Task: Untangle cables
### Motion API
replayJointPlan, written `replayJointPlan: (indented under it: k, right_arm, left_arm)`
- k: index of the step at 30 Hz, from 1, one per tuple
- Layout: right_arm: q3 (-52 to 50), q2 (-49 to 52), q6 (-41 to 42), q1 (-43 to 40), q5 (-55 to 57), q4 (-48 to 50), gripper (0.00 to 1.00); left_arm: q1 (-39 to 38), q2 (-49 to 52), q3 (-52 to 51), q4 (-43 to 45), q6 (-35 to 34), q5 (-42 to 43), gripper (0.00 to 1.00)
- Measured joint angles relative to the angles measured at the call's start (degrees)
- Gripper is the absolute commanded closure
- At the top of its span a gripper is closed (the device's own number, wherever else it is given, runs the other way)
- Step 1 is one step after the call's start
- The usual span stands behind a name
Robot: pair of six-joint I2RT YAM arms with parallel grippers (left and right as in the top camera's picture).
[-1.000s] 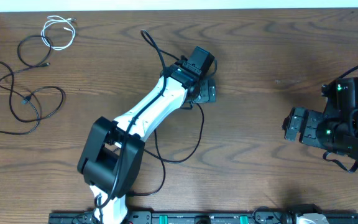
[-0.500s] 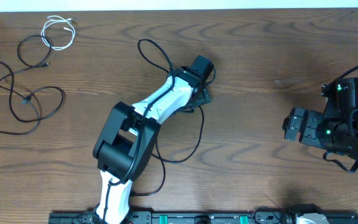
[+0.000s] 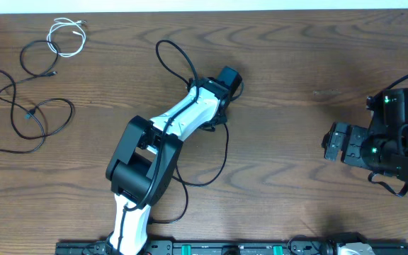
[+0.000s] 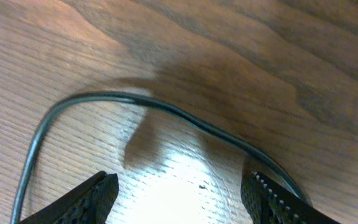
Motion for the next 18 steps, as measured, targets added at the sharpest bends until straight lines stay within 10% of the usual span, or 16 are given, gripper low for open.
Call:
replayJointPlan:
  k: [18]
  right_arm:
    - [0.0, 0.0, 0.0, 0.0, 0.0, 0.0, 0.01]
  left_arm:
    - [0.59, 0.0, 0.0, 8.48, -2.03, 11.5, 0.39]
